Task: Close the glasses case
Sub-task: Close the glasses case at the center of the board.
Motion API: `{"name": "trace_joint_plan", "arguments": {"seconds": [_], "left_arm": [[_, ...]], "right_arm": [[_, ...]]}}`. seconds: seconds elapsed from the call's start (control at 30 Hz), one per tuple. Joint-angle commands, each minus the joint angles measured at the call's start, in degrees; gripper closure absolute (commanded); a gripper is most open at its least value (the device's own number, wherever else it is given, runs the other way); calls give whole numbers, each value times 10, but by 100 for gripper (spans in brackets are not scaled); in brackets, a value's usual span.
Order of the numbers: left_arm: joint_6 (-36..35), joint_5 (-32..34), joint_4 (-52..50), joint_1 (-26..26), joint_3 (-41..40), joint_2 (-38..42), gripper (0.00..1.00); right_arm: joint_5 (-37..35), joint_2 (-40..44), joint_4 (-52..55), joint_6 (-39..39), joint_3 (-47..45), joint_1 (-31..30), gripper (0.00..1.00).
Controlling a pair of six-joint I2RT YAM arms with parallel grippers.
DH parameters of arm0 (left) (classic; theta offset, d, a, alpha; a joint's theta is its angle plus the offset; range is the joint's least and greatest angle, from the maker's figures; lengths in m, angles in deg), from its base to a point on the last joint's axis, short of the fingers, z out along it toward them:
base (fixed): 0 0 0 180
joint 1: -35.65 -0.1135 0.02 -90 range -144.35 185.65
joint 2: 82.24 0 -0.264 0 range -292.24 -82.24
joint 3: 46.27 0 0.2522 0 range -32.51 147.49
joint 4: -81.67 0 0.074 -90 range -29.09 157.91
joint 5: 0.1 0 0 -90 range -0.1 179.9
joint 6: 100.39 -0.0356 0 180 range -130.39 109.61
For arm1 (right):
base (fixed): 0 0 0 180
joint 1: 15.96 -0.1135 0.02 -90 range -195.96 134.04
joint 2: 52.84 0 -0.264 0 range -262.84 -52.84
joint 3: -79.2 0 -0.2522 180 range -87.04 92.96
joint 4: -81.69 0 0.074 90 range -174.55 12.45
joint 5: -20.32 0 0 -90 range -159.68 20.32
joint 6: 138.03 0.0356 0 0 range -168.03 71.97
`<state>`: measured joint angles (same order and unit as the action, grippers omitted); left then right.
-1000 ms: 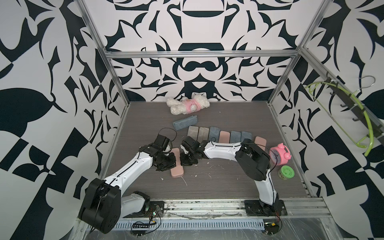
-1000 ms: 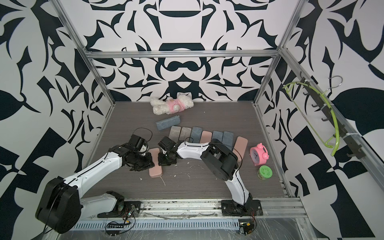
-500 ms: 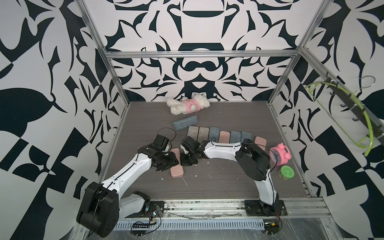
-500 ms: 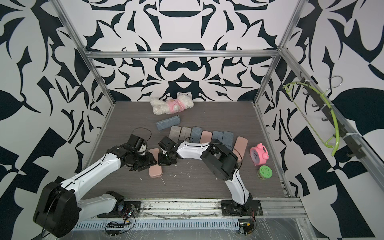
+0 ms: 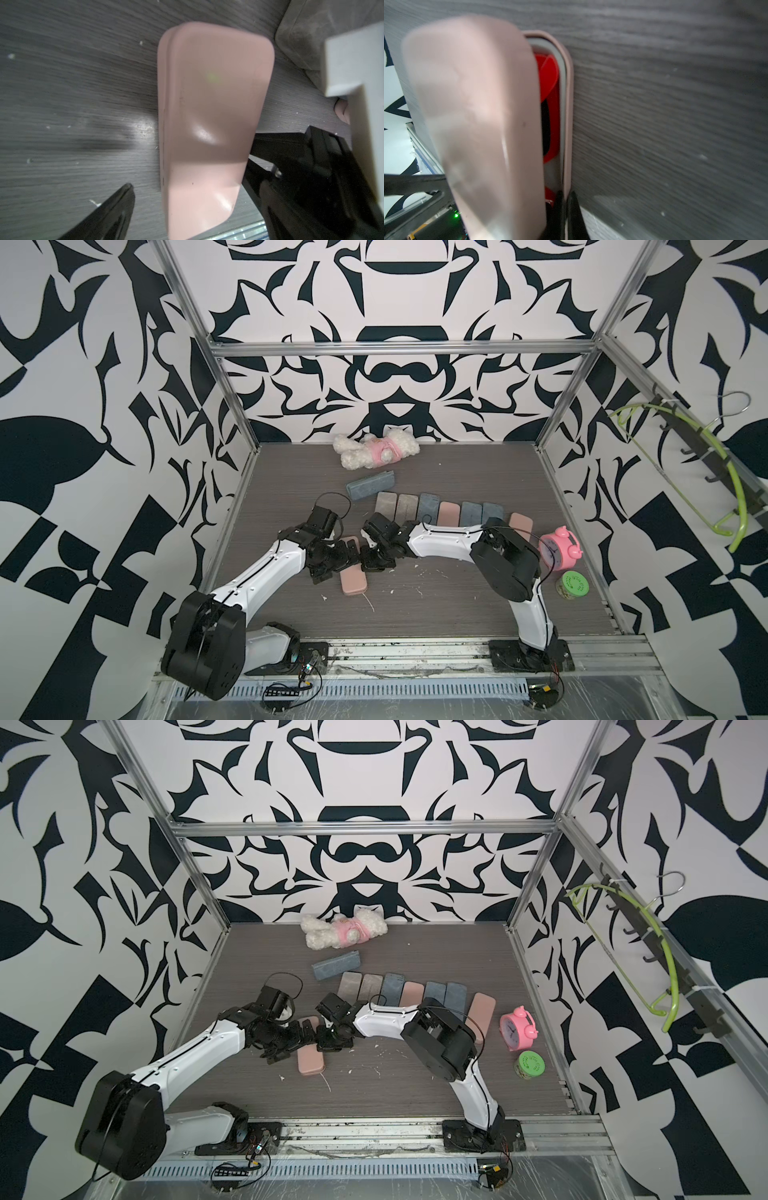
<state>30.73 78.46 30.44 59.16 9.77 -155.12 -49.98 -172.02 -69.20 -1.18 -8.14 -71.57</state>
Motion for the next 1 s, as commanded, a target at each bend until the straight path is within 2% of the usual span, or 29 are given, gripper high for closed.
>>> {"name": "trace_joint_plan", "arguments": {"seconds": [0.0, 0.4, 0.73, 0.97], "left_arm": [[-1, -2, 15, -2, 15, -22, 0], [12, -9, 58, -5, 17, -44, 0], [57, -2, 124, -11, -2, -23, 1], [73, -6, 158, -11, -16, -47, 1]], "right_arm": [[-6, 8, 7, -2, 1, -16, 95], [-4, 8, 1, -2, 0, -20, 95], [-3, 7, -2, -2, -1, -21, 95], [1, 3, -6, 0, 1, -22, 95]]}}
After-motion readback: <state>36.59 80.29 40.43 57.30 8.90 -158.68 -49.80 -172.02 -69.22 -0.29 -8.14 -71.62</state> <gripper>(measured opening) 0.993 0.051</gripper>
